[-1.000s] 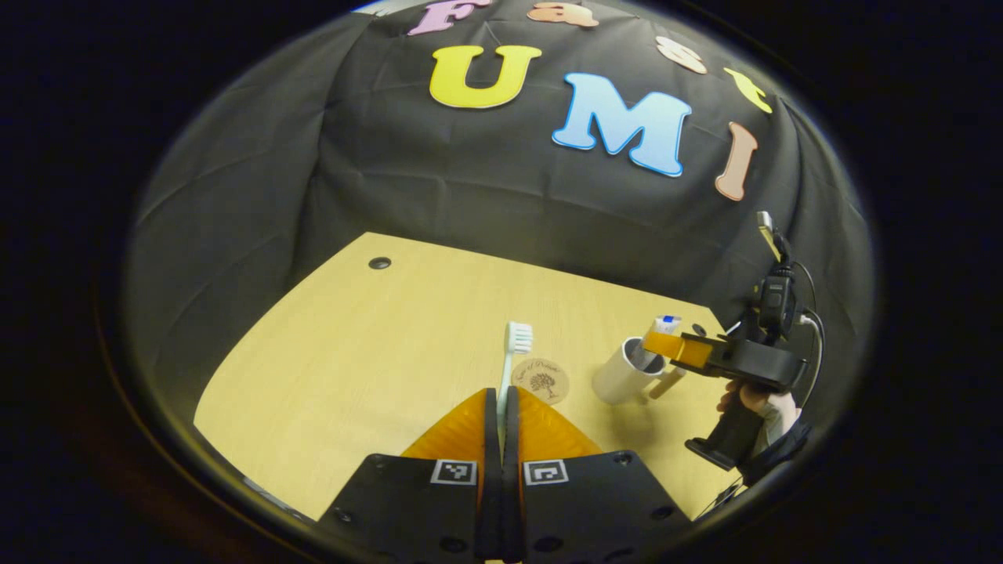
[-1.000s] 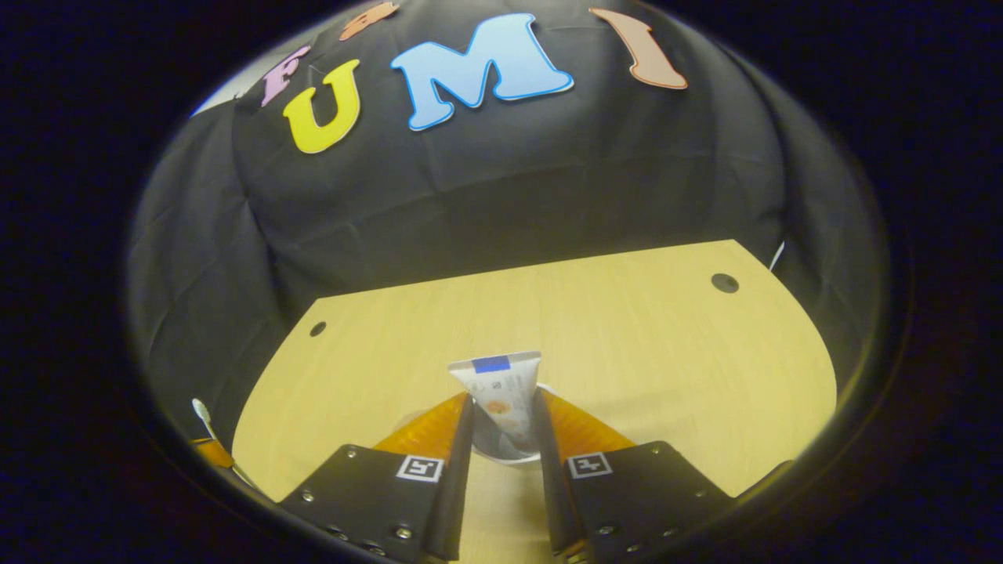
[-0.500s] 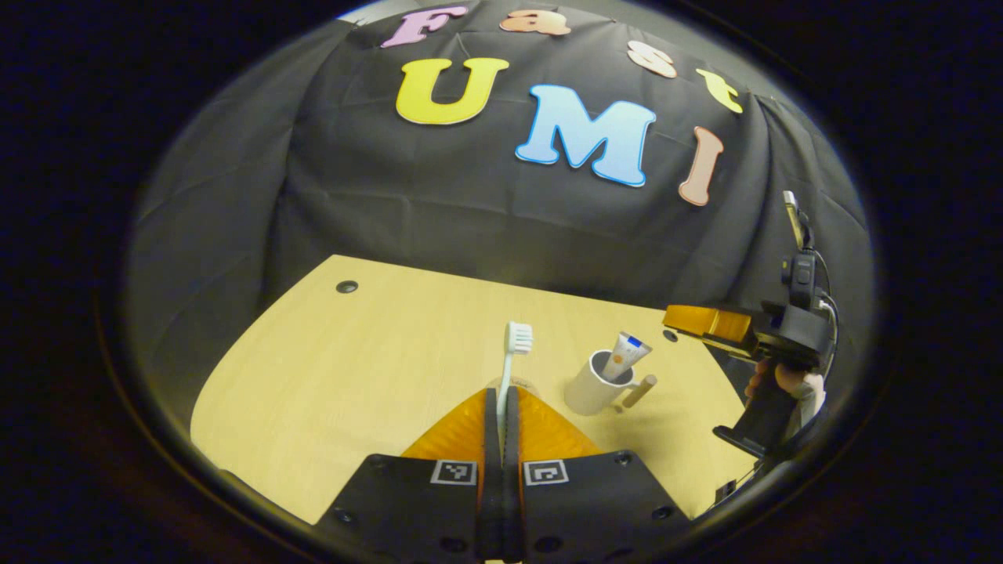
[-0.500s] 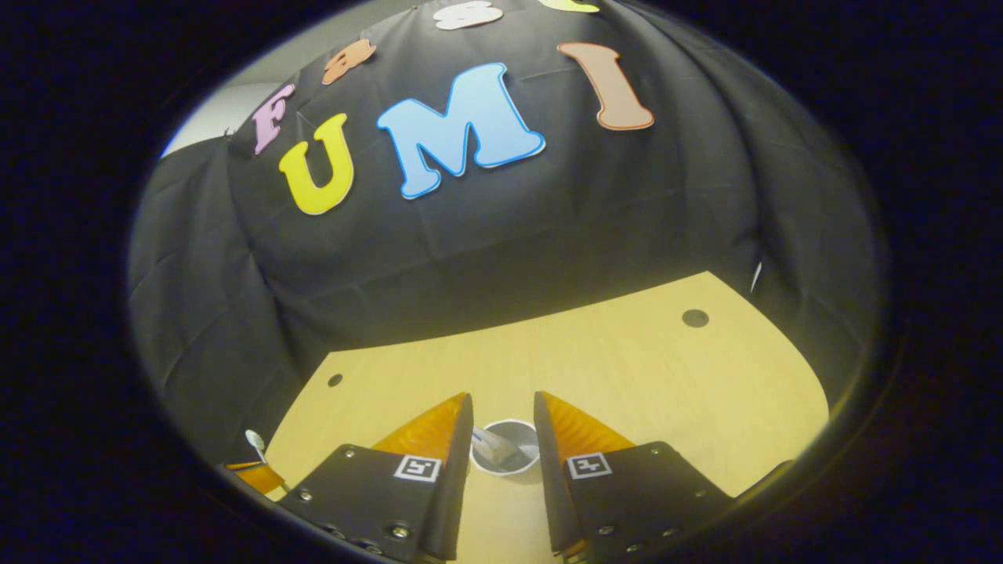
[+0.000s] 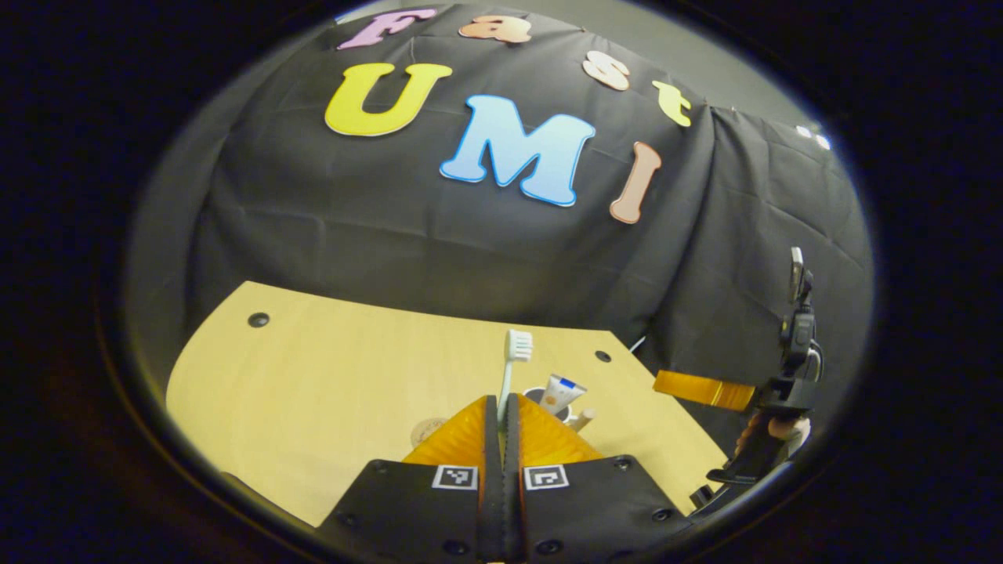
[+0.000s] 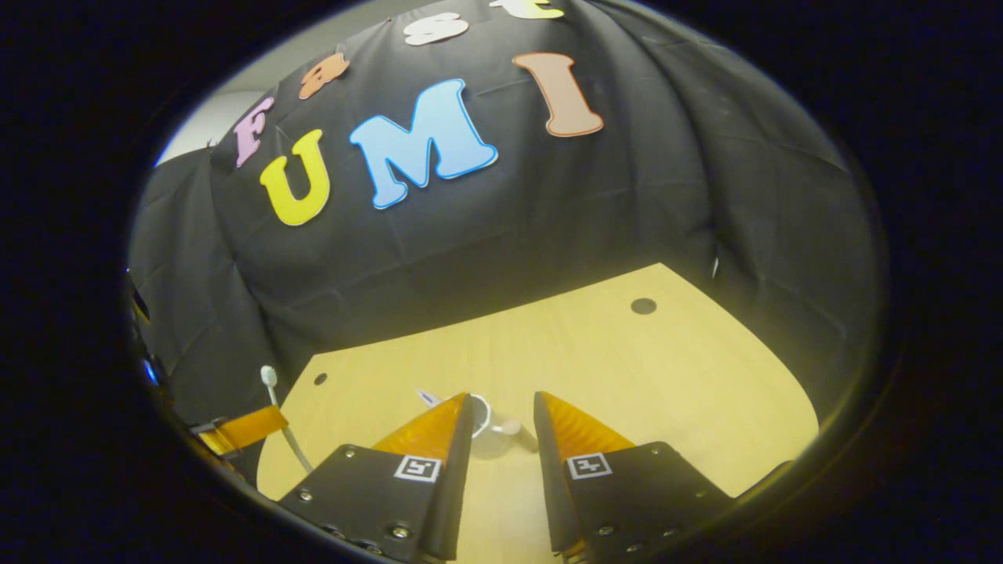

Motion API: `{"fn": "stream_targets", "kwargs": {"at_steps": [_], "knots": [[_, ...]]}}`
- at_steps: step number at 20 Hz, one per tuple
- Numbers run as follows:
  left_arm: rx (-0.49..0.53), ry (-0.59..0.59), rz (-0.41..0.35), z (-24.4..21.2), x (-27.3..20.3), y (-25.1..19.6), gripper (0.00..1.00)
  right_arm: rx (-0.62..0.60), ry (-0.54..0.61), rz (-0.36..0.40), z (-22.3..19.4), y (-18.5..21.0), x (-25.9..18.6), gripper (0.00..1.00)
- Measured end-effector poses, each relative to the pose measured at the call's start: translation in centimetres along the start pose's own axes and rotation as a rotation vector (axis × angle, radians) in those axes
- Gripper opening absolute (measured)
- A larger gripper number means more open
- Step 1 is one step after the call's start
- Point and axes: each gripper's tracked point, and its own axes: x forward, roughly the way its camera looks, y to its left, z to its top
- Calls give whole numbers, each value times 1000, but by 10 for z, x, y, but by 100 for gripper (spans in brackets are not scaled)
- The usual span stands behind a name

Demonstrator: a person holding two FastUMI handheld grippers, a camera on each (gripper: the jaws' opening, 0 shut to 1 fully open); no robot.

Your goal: Put the toothbrush and toothpaste on the desktop into the cup, then pick up the cup and place it on the coaster on the desktop.

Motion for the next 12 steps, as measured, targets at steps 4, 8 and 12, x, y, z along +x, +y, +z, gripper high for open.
{"fn": "stream_targets", "kwargs": {"at_steps": [4,8,12], "knots": [[13,14,-84,10,36,-7,7,37,11,-54,-7,-28,-21,42],[34,29,-121,18,75,-13,7,68,23,-107,-13,-53,-36,44],[2,38,-139,18,115,-16,7,105,31,-162,-16,-78,-48,44]]}}
